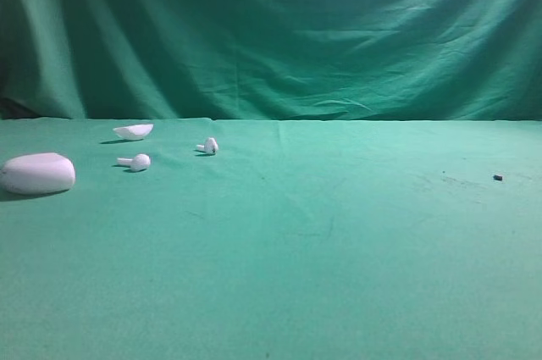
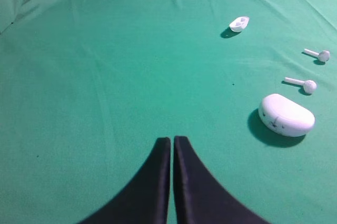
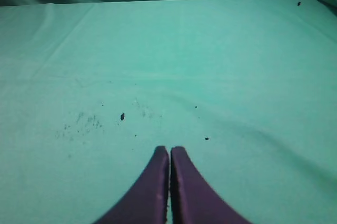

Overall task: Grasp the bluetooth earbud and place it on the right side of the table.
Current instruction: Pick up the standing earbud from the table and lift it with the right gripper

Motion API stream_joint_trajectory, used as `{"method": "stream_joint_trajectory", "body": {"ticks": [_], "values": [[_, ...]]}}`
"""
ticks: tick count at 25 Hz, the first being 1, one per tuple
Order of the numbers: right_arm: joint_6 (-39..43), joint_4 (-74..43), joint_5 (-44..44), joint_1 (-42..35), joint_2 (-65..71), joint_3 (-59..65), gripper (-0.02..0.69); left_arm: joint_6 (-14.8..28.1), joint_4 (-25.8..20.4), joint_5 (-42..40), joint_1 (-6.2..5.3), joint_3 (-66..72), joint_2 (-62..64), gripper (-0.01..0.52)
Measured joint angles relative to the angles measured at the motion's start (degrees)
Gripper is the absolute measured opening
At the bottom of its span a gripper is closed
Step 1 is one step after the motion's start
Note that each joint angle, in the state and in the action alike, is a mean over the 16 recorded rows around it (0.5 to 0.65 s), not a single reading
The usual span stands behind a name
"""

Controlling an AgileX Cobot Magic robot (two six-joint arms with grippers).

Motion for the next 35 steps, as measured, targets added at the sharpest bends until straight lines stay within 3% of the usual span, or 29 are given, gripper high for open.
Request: {"method": "stream_joint_trajectory", "body": {"ticks": [7,16,20,25,35], "values": [[0.3,-0.7,-3.6,0.0,0.0,0.0,0.000,0.0,0.0,0.0,0.00,0.0,0.0,0.000],[1.5,1.3,-20.3,0.0,0.9,-0.9,0.000,0.0,0.0,0.0,0.00,0.0,0.0,0.000],[2.1,3.0,-23.9,0.0,4.6,-4.5,0.000,0.0,0.0,0.0,0.00,0.0,0.0,0.000],[2.4,4.6,-20.0,0.0,14.7,-12.2,0.000,0.0,0.0,0.0,0.00,0.0,0.0,0.000],[-0.7,7.7,-0.7,0.7,46.8,-31.9,0.000,0.0,0.0,0.0,0.00,0.0,0.0,0.000]]}}
